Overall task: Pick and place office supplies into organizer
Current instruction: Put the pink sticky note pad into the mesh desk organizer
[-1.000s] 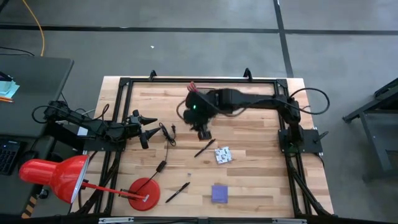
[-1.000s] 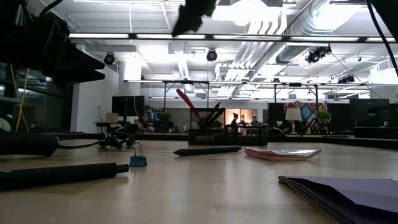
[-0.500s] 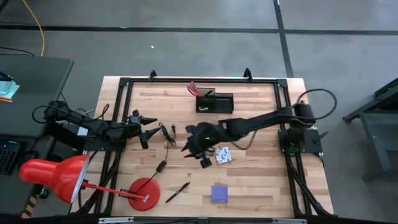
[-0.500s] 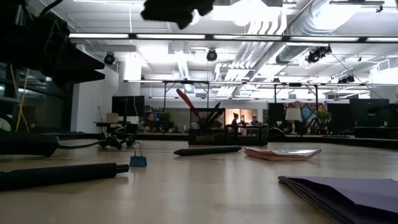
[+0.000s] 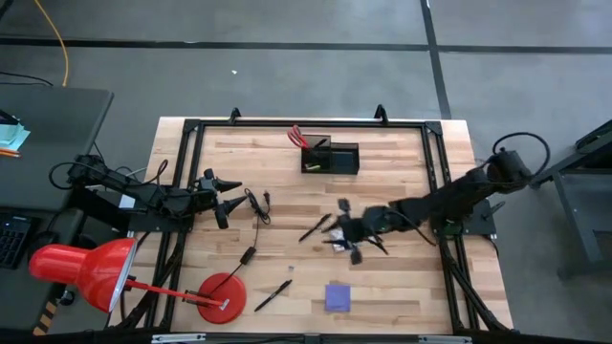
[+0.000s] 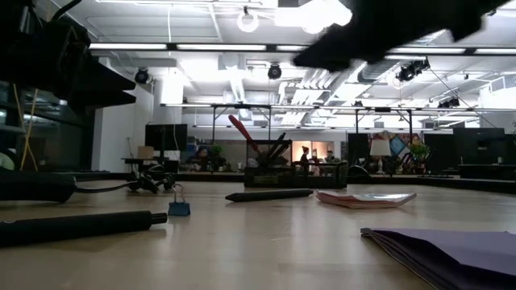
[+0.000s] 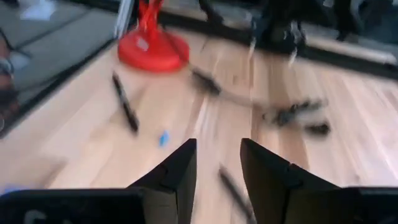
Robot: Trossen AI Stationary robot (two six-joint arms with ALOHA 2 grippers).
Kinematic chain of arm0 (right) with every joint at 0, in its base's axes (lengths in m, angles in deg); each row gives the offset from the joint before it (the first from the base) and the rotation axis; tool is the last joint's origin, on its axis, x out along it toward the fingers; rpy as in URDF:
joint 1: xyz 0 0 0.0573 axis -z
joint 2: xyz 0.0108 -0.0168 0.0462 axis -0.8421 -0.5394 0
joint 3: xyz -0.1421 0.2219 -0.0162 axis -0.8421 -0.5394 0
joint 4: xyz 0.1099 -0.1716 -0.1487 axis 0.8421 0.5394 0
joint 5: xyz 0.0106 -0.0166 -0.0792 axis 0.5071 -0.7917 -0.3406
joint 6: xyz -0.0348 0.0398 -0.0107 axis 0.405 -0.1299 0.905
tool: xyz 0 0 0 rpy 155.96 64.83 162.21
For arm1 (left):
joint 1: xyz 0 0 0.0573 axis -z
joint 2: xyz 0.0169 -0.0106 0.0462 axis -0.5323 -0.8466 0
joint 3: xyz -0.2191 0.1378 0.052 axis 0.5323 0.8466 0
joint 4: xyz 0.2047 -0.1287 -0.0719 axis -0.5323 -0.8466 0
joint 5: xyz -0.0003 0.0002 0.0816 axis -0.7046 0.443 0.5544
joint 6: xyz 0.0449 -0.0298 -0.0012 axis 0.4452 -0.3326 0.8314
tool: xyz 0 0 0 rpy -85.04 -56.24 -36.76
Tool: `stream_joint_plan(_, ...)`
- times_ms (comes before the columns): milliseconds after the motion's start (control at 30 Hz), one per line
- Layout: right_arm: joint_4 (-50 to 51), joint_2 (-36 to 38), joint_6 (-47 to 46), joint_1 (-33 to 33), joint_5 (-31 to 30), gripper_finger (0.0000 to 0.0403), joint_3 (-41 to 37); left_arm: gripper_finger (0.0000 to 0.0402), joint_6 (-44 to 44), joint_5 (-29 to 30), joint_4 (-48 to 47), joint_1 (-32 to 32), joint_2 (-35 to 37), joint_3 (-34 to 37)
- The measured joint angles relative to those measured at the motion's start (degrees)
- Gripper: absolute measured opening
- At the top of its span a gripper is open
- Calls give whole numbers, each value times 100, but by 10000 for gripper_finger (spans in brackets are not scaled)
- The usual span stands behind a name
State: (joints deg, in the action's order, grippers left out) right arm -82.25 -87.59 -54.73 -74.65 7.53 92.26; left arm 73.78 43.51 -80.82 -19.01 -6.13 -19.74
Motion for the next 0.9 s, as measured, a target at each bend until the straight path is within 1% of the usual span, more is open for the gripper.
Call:
stream_joint_plan(67, 325, 203, -247, -78, -521, 116, -214, 232, 0, -2, 1, -2, 0, 0)
stream_joint_plan(167, 741, 400, -708, -112, -1661, 116, -478, 232, 0, 0, -1, -2, 0, 0)
stream_joint_plan(200, 877, 422, -906, -112, -1923, 116, -534, 232, 2, 0, -8, 0, 0, 0)
stream_joint_plan(333, 1245, 420, -1589, -115, -2527, 116, -605, 232, 0, -1, 0, -1, 0, 0)
stream_joint_plan(400, 1403, 418, -1790, -113, -2560, 116, -605, 232, 0, -1, 5, -1, 0, 0)
stream_joint_plan(467, 1443, 413, -1756, -114, -2377, 116, -605, 232, 0, -1, 3, -2, 0, 0)
stream_joint_plan(567, 1492, 416, -1520, -115, -1614, 116, -605, 232, 0, 0, 5, -2, 0, 0)
stream_joint_plan(600, 1521, 415, -1570, -116, -1568, 116, -605, 232, 0, 0, 5, -2, 0, 0)
stream_joint_plan(667, 1606, 418, -2150, -124, -1960, 116, -605, 232, 0, 0, 5, 0, 0, 0)
stream_joint_plan(733, 1714, 420, -2474, -110, -2273, 116, -605, 232, 0, -1, 5, -1, 0, 0)
stream_joint_plan(900, 1852, 420, -3520, -111, -2430, 116, -603, 232, 0, 0, 5, 0, 0, 0)
